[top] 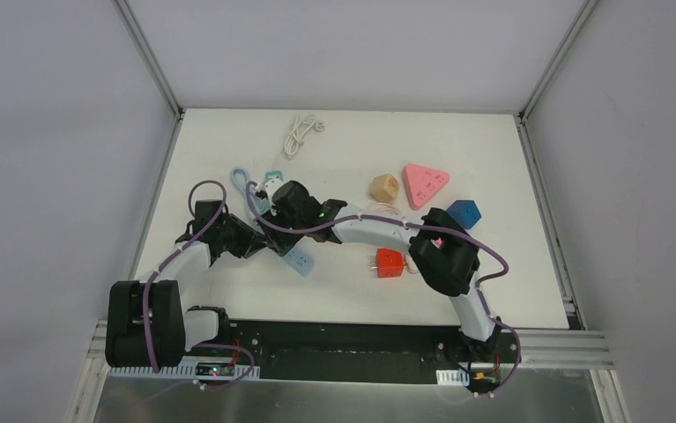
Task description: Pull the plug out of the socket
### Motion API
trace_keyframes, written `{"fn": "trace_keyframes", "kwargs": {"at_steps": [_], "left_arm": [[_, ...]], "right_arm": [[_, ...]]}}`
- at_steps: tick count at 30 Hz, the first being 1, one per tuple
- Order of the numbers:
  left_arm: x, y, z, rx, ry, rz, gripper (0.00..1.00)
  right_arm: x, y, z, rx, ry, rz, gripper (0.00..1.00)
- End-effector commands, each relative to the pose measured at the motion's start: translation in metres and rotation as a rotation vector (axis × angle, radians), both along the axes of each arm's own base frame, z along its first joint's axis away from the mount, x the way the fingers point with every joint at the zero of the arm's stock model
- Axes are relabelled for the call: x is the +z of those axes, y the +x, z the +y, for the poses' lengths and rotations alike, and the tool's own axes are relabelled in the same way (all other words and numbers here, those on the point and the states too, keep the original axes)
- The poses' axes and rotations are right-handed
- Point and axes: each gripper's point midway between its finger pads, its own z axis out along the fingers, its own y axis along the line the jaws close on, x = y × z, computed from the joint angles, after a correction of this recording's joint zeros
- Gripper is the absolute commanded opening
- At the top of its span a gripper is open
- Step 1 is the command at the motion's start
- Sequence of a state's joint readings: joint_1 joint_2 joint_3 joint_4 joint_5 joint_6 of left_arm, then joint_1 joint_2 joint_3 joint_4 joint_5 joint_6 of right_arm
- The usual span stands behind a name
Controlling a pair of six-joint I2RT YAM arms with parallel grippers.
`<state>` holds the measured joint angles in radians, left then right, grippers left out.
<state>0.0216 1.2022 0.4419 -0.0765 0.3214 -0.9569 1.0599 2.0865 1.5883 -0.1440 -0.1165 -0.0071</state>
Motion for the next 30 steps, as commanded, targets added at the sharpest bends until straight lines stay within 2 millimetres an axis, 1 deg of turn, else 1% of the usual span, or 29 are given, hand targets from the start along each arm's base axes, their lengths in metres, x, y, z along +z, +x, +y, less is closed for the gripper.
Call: {"fn": "trace_keyframes", "kwargs": {"at_steps": [1, 3, 5, 9, 10, 12, 14, 15, 16, 18, 21, 23, 24, 26, 28, 30], "left_arm": [[-0.037, -0.035, 0.013, 0.035, 0.070, 0.160, 0.26], [-0.040, -0.037, 0.014, 0.036, 0.073, 0.165, 0.25], [-0.041, -0.038, 0.014, 0.034, 0.072, 0.165, 0.24], [-0.041, -0.038, 0.014, 0.039, 0.074, 0.163, 0.21], [-0.041, -0.038, 0.014, 0.041, 0.073, 0.162, 0.21], [-0.041, -0.038, 0.014, 0.043, 0.068, 0.164, 0.21], [-0.041, -0.038, 0.013, 0.043, 0.062, 0.162, 0.21], [-0.040, -0.038, 0.012, 0.043, 0.061, 0.161, 0.20], [-0.040, -0.037, 0.012, 0.042, 0.061, 0.159, 0.20], [-0.039, -0.037, 0.012, 0.042, 0.062, 0.159, 0.20], [-0.039, -0.037, 0.012, 0.041, 0.060, 0.157, 0.20], [-0.038, -0.036, 0.012, 0.040, 0.058, 0.155, 0.20], [-0.038, -0.036, 0.012, 0.040, 0.057, 0.155, 0.20], [-0.038, -0.036, 0.011, 0.040, 0.055, 0.154, 0.20], [-0.038, -0.037, 0.011, 0.040, 0.054, 0.156, 0.20], [-0.038, -0.037, 0.011, 0.037, 0.055, 0.157, 0.20]], "right_arm": [[0.023, -0.005, 0.023, -0.011, 0.008, -0.162, 0.00], [0.027, -0.001, 0.020, -0.026, 0.008, -0.183, 0.00], [0.032, 0.001, 0.019, -0.023, 0.030, -0.164, 0.00], [0.048, 0.001, 0.019, -0.009, 0.166, 0.005, 0.00], [0.051, 0.001, 0.021, -0.008, 0.184, 0.022, 0.00], [0.055, -0.002, 0.027, -0.002, 0.190, 0.013, 0.00], [0.049, -0.008, 0.033, 0.013, 0.138, -0.047, 0.00], [0.042, -0.010, 0.033, 0.028, 0.084, -0.093, 0.00], [0.040, -0.014, 0.036, 0.040, 0.054, -0.133, 0.00], [0.037, -0.010, 0.035, 0.026, 0.010, -0.186, 0.00], [0.048, -0.006, 0.034, 0.022, 0.040, -0.187, 0.00], [0.057, -0.008, 0.034, 0.038, 0.109, -0.113, 0.00], [0.065, -0.007, 0.033, 0.043, 0.155, -0.078, 0.00], [0.074, -0.006, 0.032, 0.026, 0.233, 0.004, 0.00], [0.077, -0.009, 0.034, 0.029, 0.252, 0.013, 0.00], [0.071, -0.021, 0.037, 0.055, 0.191, -0.069, 0.00]]}}
